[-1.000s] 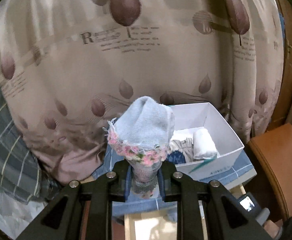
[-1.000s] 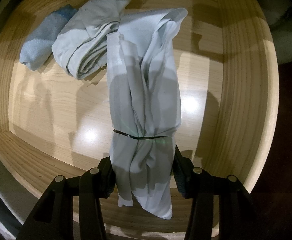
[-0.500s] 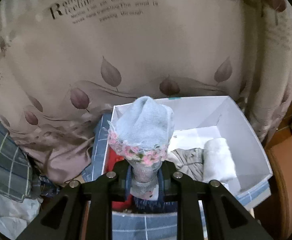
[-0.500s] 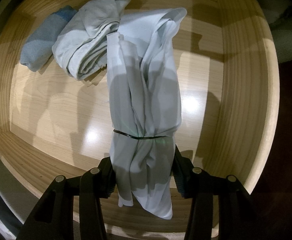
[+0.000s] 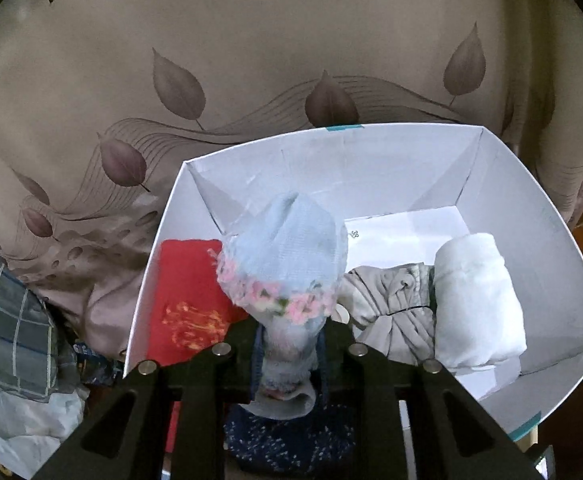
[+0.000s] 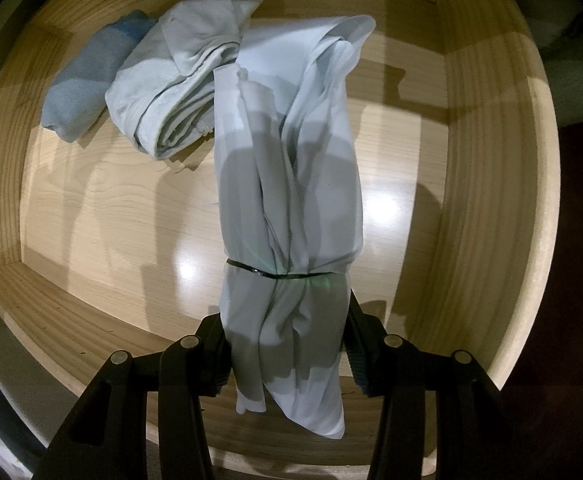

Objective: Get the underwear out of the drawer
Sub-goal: 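Open the left gripper to drop the sock and withdraw it, then move the left gripper back over the drawer while the right gripper lifts the white knotted underwear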

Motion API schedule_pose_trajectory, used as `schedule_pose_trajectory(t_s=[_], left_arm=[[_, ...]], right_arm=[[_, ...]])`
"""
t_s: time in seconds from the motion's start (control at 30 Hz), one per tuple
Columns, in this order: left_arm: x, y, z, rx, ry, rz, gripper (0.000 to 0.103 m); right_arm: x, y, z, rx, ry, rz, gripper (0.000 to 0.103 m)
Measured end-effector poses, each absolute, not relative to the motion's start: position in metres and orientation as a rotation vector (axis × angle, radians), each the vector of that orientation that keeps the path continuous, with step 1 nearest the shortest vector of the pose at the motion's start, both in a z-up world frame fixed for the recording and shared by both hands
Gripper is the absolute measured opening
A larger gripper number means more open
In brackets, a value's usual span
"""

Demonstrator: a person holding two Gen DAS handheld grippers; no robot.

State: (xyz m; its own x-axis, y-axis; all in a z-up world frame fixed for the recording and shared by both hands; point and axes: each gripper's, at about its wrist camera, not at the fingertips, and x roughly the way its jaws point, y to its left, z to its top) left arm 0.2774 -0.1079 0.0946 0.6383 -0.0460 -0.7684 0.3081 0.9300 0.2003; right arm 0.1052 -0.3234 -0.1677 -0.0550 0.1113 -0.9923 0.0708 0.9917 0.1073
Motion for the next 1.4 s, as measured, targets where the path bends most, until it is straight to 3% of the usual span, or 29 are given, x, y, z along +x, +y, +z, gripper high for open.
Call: schedule_pose_trajectory(t_s=[0.3, 0.37, 0.43, 0.53, 1.07, 1.4], left_arm=[[0.276, -0.124, 0.091, 0.425, 0.869, -0.188, 0.029], [0.275, -0.123, 0.094, 0.41, 0.874, -0.196, 0.034], [0.275, -0.119, 0.098, 0.378, 0.875, -0.205, 0.05], [0.273, -0.115, 0.106, 0.341, 0.858, -0.226, 0.056], [0.221, -0.092, 0.157, 0.401, 0.811, -0.304, 0.056], [0.149, -0.054, 0.131, 0.519, 0.836, -0.319, 0.056]], right_arm=[[0.106, -0.323, -0.167, 0.139, 1.627, 0.032, 0.044], [0.106, -0.323, -0.168, 0.139, 1.628, 0.031, 0.044], [0.106, -0.323, -0.167, 0.138, 1.627, 0.031, 0.044], [0.106, -0.322, -0.168, 0.14, 1.628, 0.031, 0.044], [0.108, -0.319, -0.169, 0.143, 1.629, 0.027, 0.044], [0.107, -0.323, -0.17, 0.151, 1.626, 0.022, 0.042]])
